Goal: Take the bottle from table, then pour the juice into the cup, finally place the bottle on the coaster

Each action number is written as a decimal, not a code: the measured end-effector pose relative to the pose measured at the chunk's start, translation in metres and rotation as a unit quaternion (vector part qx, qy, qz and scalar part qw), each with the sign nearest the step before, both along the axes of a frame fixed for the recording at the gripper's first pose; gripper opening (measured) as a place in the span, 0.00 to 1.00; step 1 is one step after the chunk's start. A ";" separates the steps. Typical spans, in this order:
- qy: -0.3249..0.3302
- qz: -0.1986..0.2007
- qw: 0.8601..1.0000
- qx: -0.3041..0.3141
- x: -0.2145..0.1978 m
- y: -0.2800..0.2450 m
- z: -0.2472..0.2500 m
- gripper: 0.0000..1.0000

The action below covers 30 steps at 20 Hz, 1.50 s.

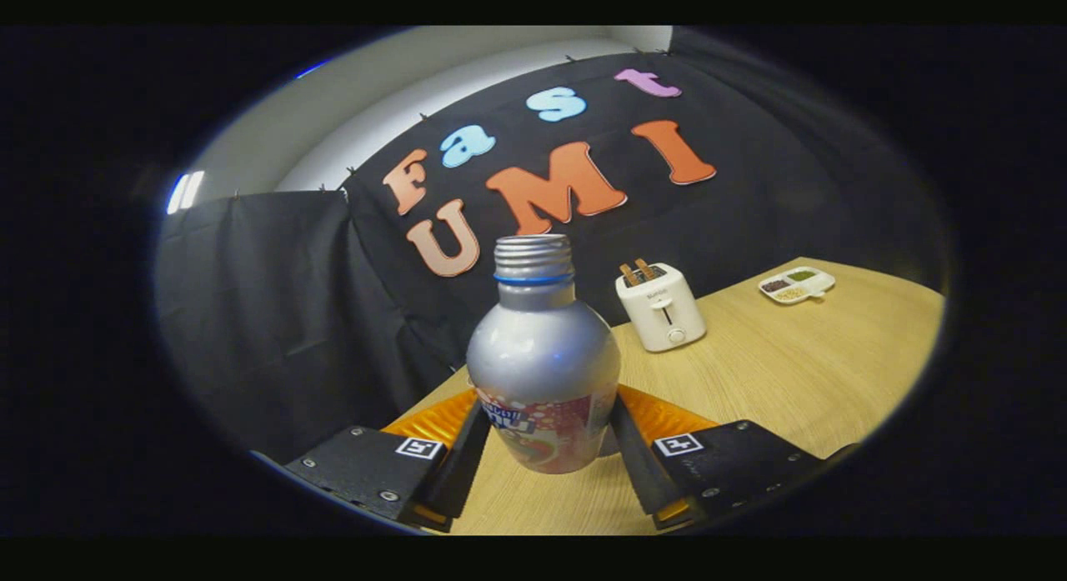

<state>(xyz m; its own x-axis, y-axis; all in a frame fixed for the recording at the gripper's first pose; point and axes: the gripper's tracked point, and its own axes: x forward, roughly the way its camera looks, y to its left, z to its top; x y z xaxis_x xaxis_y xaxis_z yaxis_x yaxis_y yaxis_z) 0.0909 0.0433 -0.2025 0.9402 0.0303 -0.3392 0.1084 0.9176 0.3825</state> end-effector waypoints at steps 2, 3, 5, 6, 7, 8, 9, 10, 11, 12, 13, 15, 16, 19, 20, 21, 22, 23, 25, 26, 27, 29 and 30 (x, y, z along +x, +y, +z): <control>0.003 0.008 1.000 -0.020 0.009 0.005 -0.002 0.77; 0.004 0.011 0.999 -0.034 0.011 0.006 -0.004 0.77; 0.003 0.016 0.998 -0.059 0.016 0.007 -0.008 0.77; 0.004 0.019 0.998 -0.063 0.020 0.009 -0.012 0.77; 0.005 0.023 0.997 -0.072 0.023 0.011 -0.016 0.77; 0.005 0.023 0.996 -0.081 0.027 0.010 -0.019 0.77; 0.007 0.021 0.996 -0.089 0.030 0.010 -0.023 0.77; 0.009 0.021 0.995 -0.095 0.034 0.011 -0.028 0.77; 0.014 0.020 0.995 -0.099 0.037 0.011 -0.034 0.77; 0.020 0.020 0.994 -0.104 0.039 0.013 -0.041 0.77; 0.026 0.018 0.993 -0.111 0.044 0.013 -0.048 0.77; 0.035 0.014 0.991 -0.127 0.049 0.013 -0.059 0.77; 0.037 0.012 0.990 -0.135 0.054 0.013 -0.064 0.77; 0.046 0.010 0.988 -0.145 0.063 0.016 -0.081 0.77; 0.052 0.008 0.987 -0.149 0.066 0.017 -0.088 0.77; 0.057 0.004 0.987 -0.151 0.069 0.015 -0.093 0.77; 0.063 0.003 0.987 -0.150 0.069 0.014 -0.100 0.78; 0.070 0.003 0.987 -0.147 0.072 0.016 -0.106 0.78; 0.082 0.004 0.985 -0.151 0.073 0.015 -0.119 0.78; 0.086 0.004 0.984 -0.154 0.074 0.014 -0.123 0.77; 0.092 0.005 0.984 -0.155 0.074 0.015 -0.128 0.77; 0.102 0.005 0.983 -0.153 0.074 0.014 -0.137 0.78; 0.106 0.006 0.982 -0.154 0.074 0.014 -0.141 0.78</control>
<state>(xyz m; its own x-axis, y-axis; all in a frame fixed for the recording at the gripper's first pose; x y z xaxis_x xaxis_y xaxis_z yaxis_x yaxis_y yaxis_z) 0.1649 0.0573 -0.3434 0.8481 -0.0944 -0.5214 0.1446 0.9879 0.0564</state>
